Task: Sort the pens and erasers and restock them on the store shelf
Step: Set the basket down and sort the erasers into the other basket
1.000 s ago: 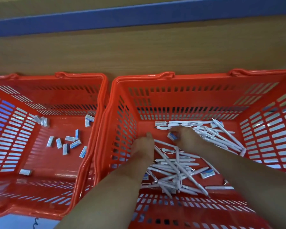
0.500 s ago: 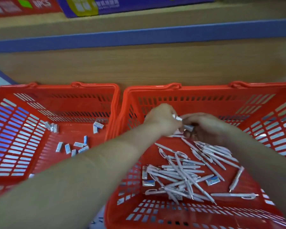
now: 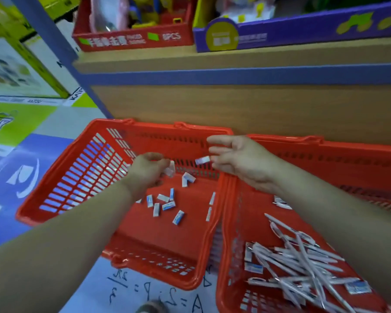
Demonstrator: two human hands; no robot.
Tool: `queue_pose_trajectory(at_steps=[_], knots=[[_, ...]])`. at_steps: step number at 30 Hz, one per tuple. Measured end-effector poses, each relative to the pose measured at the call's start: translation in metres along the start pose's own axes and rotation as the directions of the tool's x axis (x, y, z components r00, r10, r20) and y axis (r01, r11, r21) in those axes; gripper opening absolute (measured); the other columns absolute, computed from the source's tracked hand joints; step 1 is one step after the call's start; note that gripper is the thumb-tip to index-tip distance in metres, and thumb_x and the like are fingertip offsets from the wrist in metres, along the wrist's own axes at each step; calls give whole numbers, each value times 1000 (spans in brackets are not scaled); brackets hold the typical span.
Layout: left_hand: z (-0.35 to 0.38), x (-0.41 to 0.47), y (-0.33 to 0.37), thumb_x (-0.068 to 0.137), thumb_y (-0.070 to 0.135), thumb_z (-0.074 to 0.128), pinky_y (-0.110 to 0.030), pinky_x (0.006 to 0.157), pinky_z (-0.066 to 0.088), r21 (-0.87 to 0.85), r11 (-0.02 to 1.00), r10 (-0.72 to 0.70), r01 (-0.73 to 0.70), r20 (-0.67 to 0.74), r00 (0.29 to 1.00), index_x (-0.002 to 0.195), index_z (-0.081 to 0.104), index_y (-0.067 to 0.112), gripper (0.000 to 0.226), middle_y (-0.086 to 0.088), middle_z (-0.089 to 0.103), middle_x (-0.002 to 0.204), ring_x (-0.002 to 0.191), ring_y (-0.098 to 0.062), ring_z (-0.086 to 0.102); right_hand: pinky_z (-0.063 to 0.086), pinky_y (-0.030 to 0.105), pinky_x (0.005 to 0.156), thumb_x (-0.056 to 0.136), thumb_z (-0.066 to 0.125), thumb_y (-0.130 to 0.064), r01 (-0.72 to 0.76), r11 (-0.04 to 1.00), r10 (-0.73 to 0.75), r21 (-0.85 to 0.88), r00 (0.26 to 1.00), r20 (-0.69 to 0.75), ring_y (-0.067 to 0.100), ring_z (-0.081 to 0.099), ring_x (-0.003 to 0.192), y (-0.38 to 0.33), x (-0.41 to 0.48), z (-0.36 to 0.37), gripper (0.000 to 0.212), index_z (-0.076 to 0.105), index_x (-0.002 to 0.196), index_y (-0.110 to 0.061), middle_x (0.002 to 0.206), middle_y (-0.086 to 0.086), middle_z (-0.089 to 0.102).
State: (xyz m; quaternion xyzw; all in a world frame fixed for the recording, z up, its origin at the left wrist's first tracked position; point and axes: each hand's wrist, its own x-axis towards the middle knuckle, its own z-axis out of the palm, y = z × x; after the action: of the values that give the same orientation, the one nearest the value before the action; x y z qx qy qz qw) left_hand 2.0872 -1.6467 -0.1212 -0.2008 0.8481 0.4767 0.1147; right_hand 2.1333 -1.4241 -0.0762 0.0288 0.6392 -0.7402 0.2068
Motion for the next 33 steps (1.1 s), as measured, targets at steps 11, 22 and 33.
queue_pose_trajectory(at_steps=[11, 22, 33], knots=[[74, -100, 106, 81, 7, 55, -9, 66, 41, 285, 530, 714, -799, 358, 601, 88, 70, 22, 23, 19, 59, 67, 62, 9, 55, 46, 26, 55, 86, 58, 7, -148, 945, 44, -292, 942, -334, 16, 56, 64, 73, -33, -120, 21, 65, 99, -8, 83, 13, 64], [211, -138, -3, 91, 12, 53, -38, 90, 46, 539, -160, -185, -827, 806, 562, 120, 60, 10, 30, -10, 59, 128, 116, -29, 57, 37, 51, 98, 55, 78, -62, 68, -89, 413, -994, 910, 25, 31, 23, 135, 193, -85, -125, 117, 8, 146, -42, 146, 6, 19], [251, -120, -58, 101, 20, 26, -39, 102, 35, 707, -64, -101, -705, 698, 709, 142, 34, 18, 41, -22, 42, 138, 126, -37, 43, 50, 37, 83, 73, 76, -41, -63, 225, -2, -972, 998, -65, 28, 52, 106, 203, -87, -190, 81, 36, 141, -24, 125, 9, 41]])
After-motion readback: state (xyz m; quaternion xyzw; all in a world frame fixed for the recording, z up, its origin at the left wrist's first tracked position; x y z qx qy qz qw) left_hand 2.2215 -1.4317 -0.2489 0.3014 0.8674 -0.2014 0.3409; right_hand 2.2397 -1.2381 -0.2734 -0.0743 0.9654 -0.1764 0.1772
